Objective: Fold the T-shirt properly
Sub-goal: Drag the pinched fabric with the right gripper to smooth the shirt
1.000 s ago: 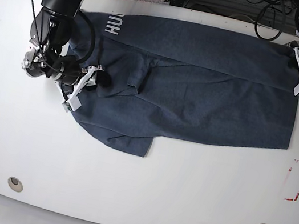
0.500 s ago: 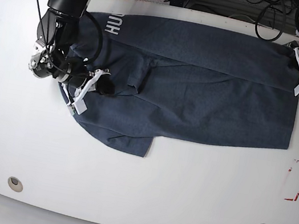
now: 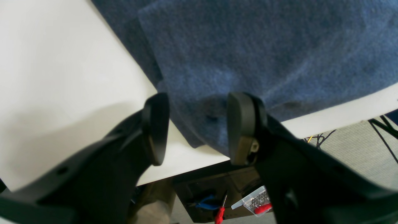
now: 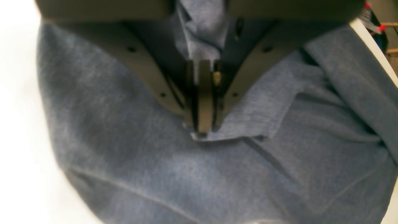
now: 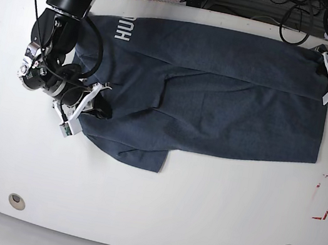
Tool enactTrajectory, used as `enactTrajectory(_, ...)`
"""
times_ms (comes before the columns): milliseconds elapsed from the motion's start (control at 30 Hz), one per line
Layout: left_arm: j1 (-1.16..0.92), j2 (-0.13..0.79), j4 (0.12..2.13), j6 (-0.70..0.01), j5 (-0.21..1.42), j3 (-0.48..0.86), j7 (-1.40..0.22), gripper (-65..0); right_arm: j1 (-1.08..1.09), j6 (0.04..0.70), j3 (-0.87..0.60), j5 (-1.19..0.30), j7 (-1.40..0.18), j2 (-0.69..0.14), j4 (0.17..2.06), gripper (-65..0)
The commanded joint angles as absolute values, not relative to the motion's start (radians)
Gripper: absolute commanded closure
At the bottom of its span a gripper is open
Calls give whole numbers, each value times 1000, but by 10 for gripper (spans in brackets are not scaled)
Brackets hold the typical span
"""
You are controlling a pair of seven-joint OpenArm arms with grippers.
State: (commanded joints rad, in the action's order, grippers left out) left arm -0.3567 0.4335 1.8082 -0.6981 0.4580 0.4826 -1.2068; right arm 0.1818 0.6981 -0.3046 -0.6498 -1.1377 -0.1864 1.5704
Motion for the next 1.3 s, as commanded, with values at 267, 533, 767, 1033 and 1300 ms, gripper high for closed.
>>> enactTrajectory(267, -358, 433, 1808, -698, 456, 483, -1207, -269, 239, 698, -303, -650, -1133, -180, 1532, 0)
enactTrajectory(533, -360, 433, 1808, -698, 456, 483, -1207, -269, 265, 698, -303, -659, -1136, -179, 1535, 0)
enactTrajectory(767, -360, 433, 1821, -698, 466, 483, -1207, -269, 269, 698, -300, -650, -1118, -174, 1531, 0)
enactTrajectory(1033, -326, 306, 1900, -698, 478, 432, -1207, -269, 269, 698, -300, -648, -1099, -173, 1531, 0)
enactTrajectory(1300, -312, 285, 1859, -698, 286, 325, -1207, -269, 269, 698, -300, -565, -1053, -166, 1531, 0)
